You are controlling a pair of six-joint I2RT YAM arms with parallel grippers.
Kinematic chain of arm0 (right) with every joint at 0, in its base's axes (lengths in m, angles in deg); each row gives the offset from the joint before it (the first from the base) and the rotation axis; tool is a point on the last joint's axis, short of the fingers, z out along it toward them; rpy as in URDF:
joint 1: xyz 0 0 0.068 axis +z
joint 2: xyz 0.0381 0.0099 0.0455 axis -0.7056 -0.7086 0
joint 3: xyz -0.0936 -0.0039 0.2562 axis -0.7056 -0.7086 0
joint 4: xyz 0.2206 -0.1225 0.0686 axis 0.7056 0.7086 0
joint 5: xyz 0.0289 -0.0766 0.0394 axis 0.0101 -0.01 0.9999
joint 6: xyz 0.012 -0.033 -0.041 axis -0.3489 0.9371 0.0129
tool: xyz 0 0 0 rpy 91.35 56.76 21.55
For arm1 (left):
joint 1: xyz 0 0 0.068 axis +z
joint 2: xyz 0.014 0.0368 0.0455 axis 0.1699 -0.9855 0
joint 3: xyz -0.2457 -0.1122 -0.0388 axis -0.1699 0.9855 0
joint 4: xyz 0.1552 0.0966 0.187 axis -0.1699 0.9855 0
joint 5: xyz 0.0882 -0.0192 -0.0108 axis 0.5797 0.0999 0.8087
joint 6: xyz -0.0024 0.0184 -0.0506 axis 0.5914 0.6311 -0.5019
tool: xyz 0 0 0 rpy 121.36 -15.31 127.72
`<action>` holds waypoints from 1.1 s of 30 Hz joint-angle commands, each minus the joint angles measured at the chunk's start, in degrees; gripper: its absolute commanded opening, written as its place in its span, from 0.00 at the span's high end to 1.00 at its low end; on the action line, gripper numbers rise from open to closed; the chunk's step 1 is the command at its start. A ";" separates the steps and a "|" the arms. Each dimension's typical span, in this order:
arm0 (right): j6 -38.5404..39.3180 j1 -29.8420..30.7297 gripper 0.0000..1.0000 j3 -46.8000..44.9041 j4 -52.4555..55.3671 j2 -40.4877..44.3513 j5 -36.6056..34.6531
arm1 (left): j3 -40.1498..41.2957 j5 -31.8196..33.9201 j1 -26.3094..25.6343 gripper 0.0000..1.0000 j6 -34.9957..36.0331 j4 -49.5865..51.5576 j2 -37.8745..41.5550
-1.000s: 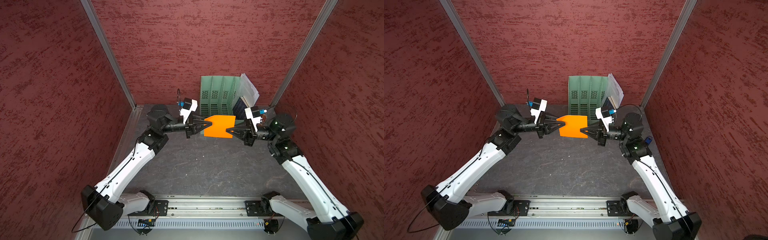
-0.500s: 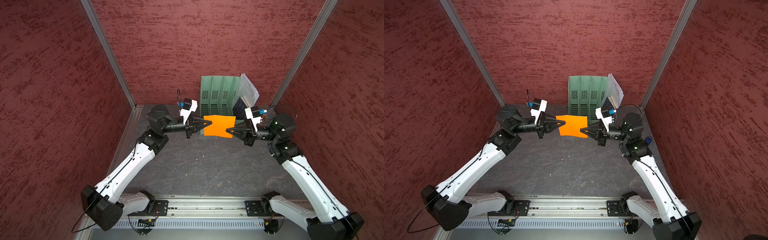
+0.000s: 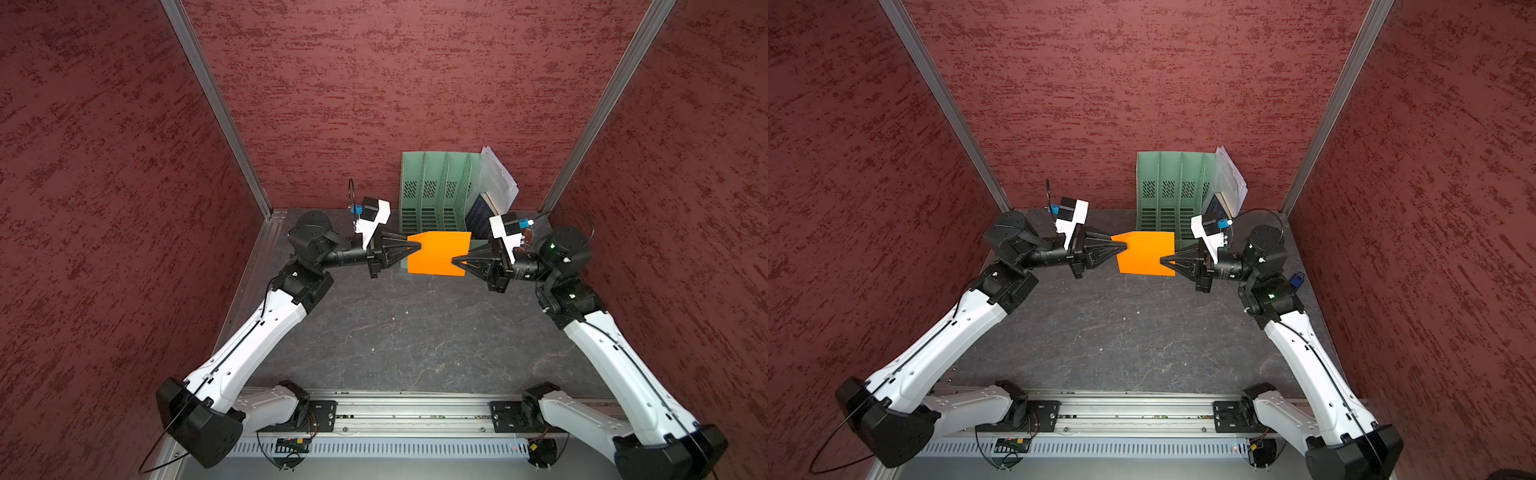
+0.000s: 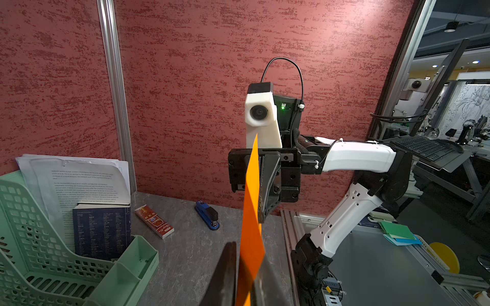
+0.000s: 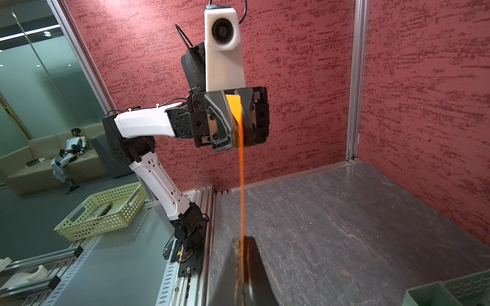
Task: Fold the square paper along the opposite sides
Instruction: Pick up the paper from the center of the board.
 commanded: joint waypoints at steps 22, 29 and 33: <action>11.15 0.48 0.15 3.61 12.14 2.82 -5.63 | -3.57 -2.20 0.32 1.00 3.05 5.28 0.92; 19.22 0.21 0.18 10.51 23.08 5.45 -8.25 | -7.80 -0.03 0.57 1.00 12.89 22.58 4.80; 19.14 -0.88 0.27 11.46 22.01 3.76 -7.35 | -6.82 -1.24 0.62 1.00 12.53 23.23 7.63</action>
